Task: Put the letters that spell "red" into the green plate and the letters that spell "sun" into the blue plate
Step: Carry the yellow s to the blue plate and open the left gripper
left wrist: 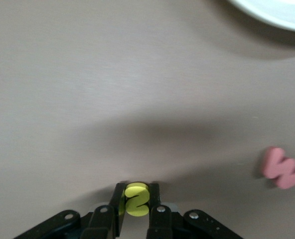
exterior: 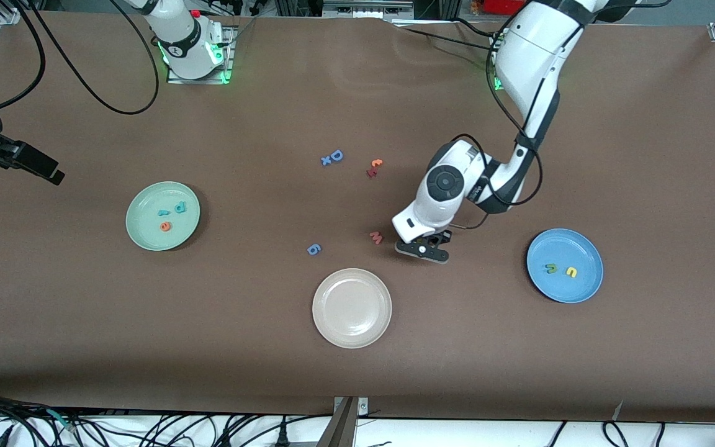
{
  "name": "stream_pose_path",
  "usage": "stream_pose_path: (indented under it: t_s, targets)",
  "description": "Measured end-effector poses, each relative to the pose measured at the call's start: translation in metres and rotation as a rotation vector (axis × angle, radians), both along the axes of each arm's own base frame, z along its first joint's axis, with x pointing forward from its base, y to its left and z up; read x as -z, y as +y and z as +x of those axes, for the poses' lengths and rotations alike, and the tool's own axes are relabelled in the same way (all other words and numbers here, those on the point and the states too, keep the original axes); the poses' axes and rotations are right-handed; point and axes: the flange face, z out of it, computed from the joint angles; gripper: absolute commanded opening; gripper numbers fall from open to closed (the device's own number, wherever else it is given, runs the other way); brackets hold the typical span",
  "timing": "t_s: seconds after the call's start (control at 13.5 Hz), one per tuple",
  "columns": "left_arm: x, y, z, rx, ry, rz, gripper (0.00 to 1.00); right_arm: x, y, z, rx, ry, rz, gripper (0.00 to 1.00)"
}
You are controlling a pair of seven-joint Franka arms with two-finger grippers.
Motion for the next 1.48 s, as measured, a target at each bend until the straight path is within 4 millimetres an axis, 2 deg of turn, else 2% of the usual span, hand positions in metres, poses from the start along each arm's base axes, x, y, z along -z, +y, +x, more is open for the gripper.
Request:
stream_pose_path:
  t_s: [0.3, 0.52, 0.67, 0.74, 0.89, 1.03, 1.11, 1.33, 1.4, 1.48]
  targets:
    - [-0.039, 0.061, 0.031, 0.071, 0.030, 0.028, 0.08, 0.000, 0.000, 0.000, 0.000, 0.000, 0.000, 1.00]
    - [-0.057, 0.098, 0.042, 0.124, 0.061, 0.042, 0.08, 0.000, 0.000, 0.000, 0.000, -0.001, 0.000, 1.00]
    - [-0.071, 0.129, 0.050, 0.171, 0.089, 0.050, 0.09, 0.000, 0.000, 0.000, 0.000, -0.001, 0.000, 1.00]
    - [-0.078, 0.151, 0.055, 0.201, 0.098, 0.050, 0.09, 0.000, 0.000, 0.000, 0.000, -0.001, 0.000, 1.00]
    - [-0.088, 0.208, 0.067, 0.269, 0.109, 0.041, 0.09, 0.000, 0.000, 0.000, 0.000, -0.001, 0.000, 1.00]
    - [-0.088, 0.262, 0.075, 0.323, 0.116, 0.029, 0.09, 0.000, 0.000, 0.000, 0.000, -0.001, 0.000, 1.00]
    - [-0.088, 0.281, 0.077, 0.345, 0.118, 0.024, 0.09, 0.000, 0.000, 0.000, 0.000, -0.001, 0.000, 1.00]
    - [-0.089, 0.304, 0.080, 0.378, 0.115, 0.018, 0.09, 0.000, 0.000, 0.000, 0.000, -0.001, 0.000, 1.00]
    - [-0.088, 0.310, 0.080, 0.375, 0.117, 0.017, 0.13, 0.000, 0.000, 0.000, 0.000, -0.001, 0.000, 1.00]
    - [-0.085, 0.319, 0.080, 0.367, 0.122, 0.016, 0.24, 0.000, 0.000, 0.000, 0.000, -0.001, 0.000, 1.00]
